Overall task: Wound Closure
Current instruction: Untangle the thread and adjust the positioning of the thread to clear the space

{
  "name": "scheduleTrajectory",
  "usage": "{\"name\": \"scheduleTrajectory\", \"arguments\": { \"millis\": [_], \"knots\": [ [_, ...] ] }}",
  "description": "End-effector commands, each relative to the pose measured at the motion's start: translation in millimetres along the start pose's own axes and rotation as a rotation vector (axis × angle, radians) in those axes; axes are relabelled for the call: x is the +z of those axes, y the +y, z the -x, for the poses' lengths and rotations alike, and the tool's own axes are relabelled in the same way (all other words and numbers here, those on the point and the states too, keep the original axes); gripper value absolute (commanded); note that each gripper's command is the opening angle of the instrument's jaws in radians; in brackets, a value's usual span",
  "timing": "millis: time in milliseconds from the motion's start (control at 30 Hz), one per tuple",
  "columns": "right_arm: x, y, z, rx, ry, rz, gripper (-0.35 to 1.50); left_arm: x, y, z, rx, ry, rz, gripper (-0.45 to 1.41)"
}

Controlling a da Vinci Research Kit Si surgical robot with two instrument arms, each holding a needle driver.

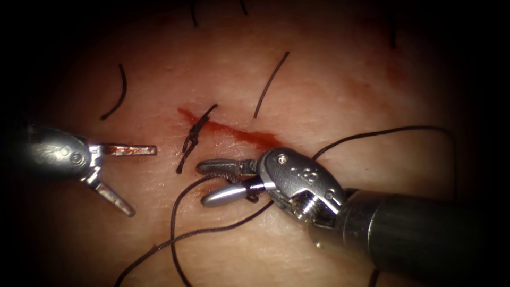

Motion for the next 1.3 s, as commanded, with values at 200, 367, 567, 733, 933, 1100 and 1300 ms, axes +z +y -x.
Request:
{"name": "scheduleTrajectory", "arguments": {
  "millis": [200,367,567,733,933,1100,1300],
  "knots": [
    [0.4,0.5,-0.5,-0.08,-0.091,0.08,0.43,1.6,2.9,0.2,-0.248,0.031,-0.125,1.08],
    [0.2,0.2,-1.1,-0.119,-0.12,0.111,0.43,1.8,4.2,0.5,-0.277,0.017,-0.209,1.08],
    [0.2,0.2,-1.1,-0.119,-0.12,0.111,0.43,1.0,6.2,-0.1,-0.287,0.051,-0.273,0.91],
    [0.3,-0.1,-1.1,-0.125,-0.12,0.11,0.43,-1.6,4.9,-0.3,-0.185,-0.019,-0.364,0.73],
    [0.1,-0.3,-1.2,-0.124,-0.12,0.108,0.43,-1.7,4.1,0.0,-0.163,-0.035,-0.383,0.64],
    [-2.2,-0.6,-2.9,-0.181,-0.154,0.147,0.43,0.2,3.9,-0.3,-0.166,-0.007,-0.337,0.64],
    [-5.5,-0.5,-4.9,-0.253,-0.217,0.261,0.46,2.4,1.6,-1.5,0.001,0.025,-0.346,0.62]
  ]
}}
